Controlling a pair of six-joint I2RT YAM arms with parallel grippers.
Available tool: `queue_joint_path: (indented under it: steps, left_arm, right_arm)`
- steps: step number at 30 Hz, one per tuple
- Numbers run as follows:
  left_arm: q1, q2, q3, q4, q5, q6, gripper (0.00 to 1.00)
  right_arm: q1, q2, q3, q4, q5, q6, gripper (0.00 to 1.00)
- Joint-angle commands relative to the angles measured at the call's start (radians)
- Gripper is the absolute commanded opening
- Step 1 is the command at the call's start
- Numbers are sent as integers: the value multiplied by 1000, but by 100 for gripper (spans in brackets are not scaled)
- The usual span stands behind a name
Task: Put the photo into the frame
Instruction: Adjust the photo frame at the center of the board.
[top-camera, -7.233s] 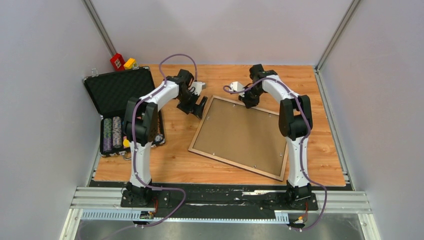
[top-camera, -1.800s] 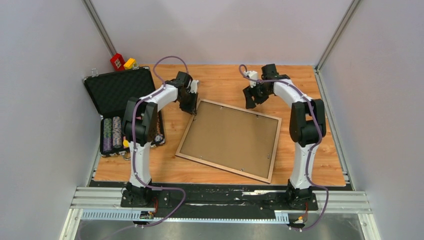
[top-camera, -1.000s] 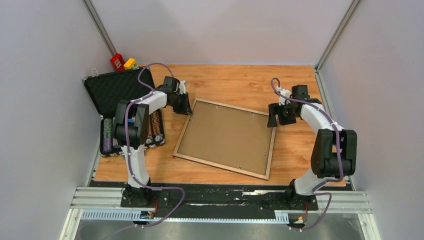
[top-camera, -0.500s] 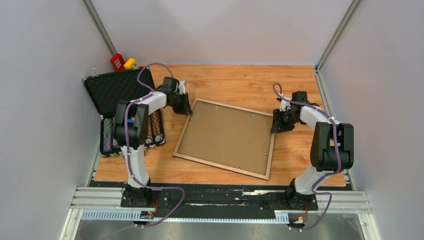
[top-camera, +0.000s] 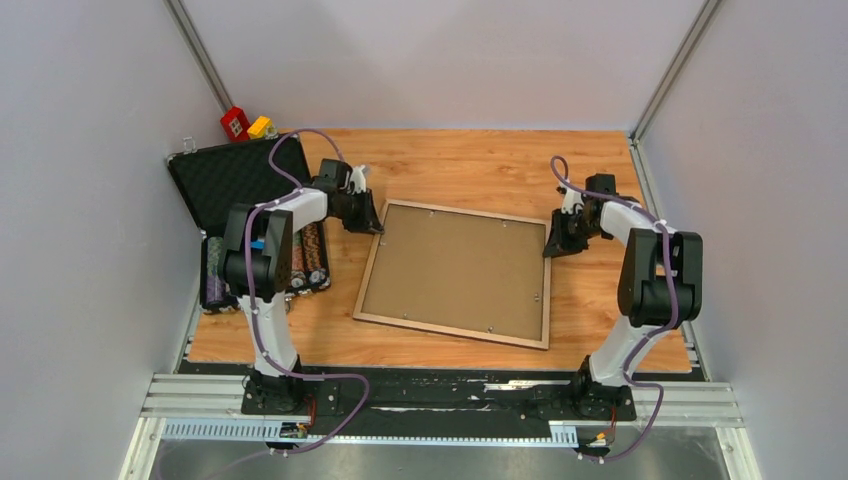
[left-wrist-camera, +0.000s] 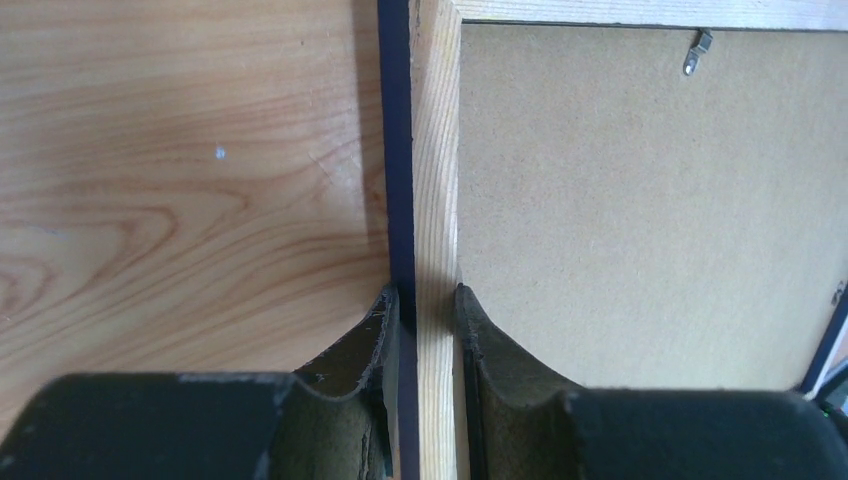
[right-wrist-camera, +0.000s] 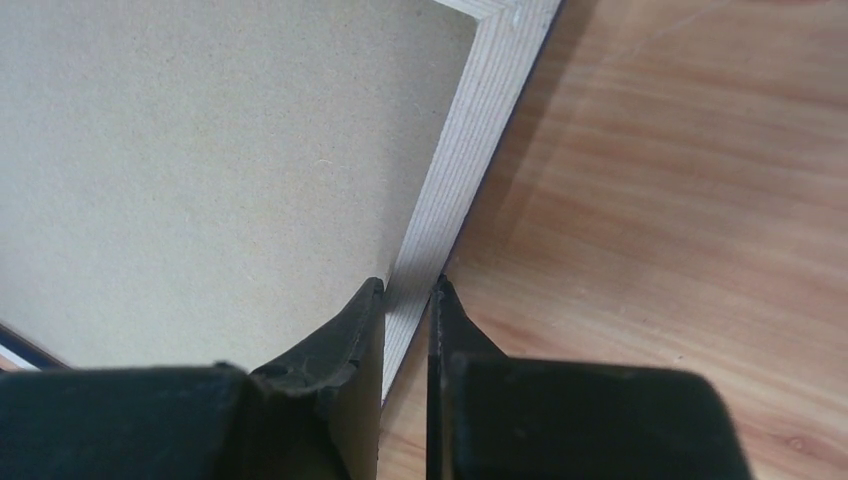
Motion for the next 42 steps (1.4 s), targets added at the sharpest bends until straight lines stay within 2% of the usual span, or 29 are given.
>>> queue_joint_path:
  steps: [1, 13, 17, 19, 21, 24, 27, 33, 42]
  left_arm:
    - [3, -21, -62, -36, 115, -4, 0]
    - [3, -18, -156, 32, 240, -60, 0]
    - [3, -19, -171, 23, 274, -51, 0]
    - [3, -18, -180, 25, 281, -51, 1]
    - [3, -15, -183, 30, 289, -56, 3]
    - [3, -15, -181, 34, 293, -62, 4]
    - [3, -24, -180, 41, 288, -66, 6]
    - [3, -54, -191, 62, 270, -63, 7]
    - [3, -71, -193, 75, 233, -73, 4]
  right_arm:
    - [-10, 54, 86, 44, 9, -46, 2]
    - [-16, 207, 290, 24, -23, -85, 0]
    - [-16, 222, 323, 15, -47, -95, 4]
    - [-16, 212, 317, 16, -57, -102, 10]
    - [-17, 194, 302, 17, -58, -110, 22]
    - [-18, 155, 277, 18, -52, -120, 46]
    - [-19, 100, 240, 18, -48, -133, 57]
    - [-19, -35, 105, 18, -3, -166, 64]
    - [-19, -249, -135, 8, 101, -220, 68]
